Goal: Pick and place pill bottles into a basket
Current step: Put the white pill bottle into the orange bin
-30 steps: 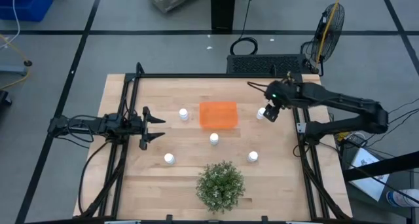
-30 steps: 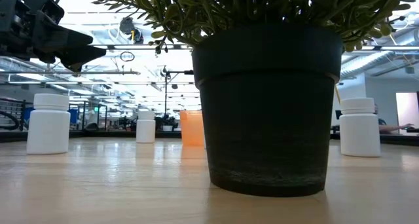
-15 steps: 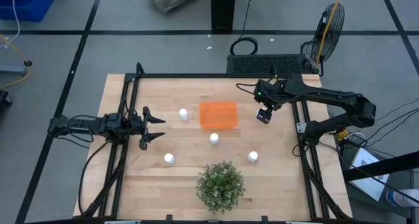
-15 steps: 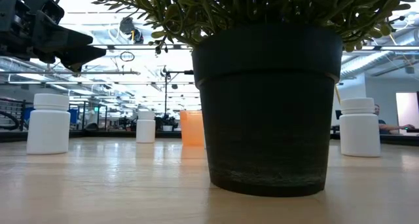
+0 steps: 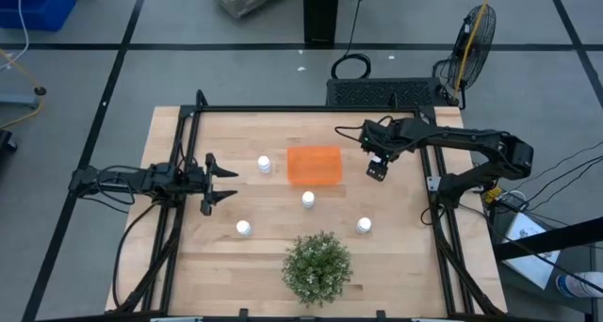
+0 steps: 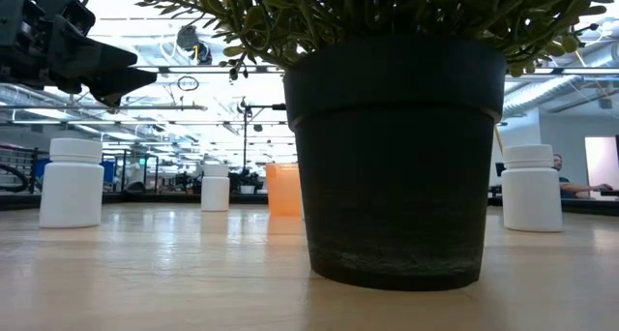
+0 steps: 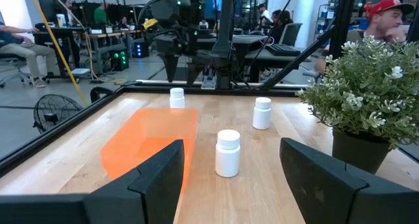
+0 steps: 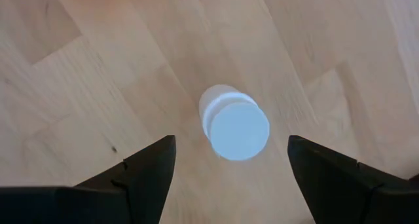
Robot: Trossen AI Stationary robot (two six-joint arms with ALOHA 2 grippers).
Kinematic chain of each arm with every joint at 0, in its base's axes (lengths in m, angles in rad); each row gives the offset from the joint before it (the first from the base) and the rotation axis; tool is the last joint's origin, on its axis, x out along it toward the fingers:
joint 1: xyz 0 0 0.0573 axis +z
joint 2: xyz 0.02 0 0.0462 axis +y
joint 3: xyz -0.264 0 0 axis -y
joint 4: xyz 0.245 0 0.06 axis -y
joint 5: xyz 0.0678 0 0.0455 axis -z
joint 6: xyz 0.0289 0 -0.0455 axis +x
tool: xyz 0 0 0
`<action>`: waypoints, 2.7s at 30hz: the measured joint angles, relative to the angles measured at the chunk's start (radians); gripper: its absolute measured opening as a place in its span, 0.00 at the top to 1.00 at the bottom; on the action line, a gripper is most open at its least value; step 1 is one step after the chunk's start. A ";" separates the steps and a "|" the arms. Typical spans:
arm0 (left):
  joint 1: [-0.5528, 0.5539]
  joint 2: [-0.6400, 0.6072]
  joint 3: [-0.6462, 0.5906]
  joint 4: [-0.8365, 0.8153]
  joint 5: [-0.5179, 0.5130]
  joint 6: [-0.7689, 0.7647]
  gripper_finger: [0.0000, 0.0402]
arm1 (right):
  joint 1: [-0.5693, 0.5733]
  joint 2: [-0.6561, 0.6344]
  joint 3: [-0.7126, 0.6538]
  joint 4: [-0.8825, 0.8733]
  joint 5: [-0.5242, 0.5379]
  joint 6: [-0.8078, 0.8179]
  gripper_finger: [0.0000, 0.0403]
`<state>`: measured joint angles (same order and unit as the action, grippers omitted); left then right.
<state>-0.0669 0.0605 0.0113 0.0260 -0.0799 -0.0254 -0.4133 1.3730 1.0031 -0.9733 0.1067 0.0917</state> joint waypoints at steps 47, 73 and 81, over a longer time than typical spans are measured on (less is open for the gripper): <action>0.000 0.000 0.000 0.000 0.000 -0.002 0.36 | -0.040 0.000 -0.085 0.125 -0.003 -0.026 0.29; 0.000 0.000 0.000 0.000 0.000 -0.004 0.36 | -0.036 0.000 -0.085 0.113 -0.057 0.008 0.29; 0.000 0.000 0.000 0.000 0.000 -0.006 0.36 | -0.037 -0.001 -0.092 0.106 -0.057 0.005 0.48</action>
<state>-0.0669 0.0605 0.0109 0.0261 -0.0799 -0.0315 -0.4500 1.3724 0.9108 -0.8676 0.0502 0.0963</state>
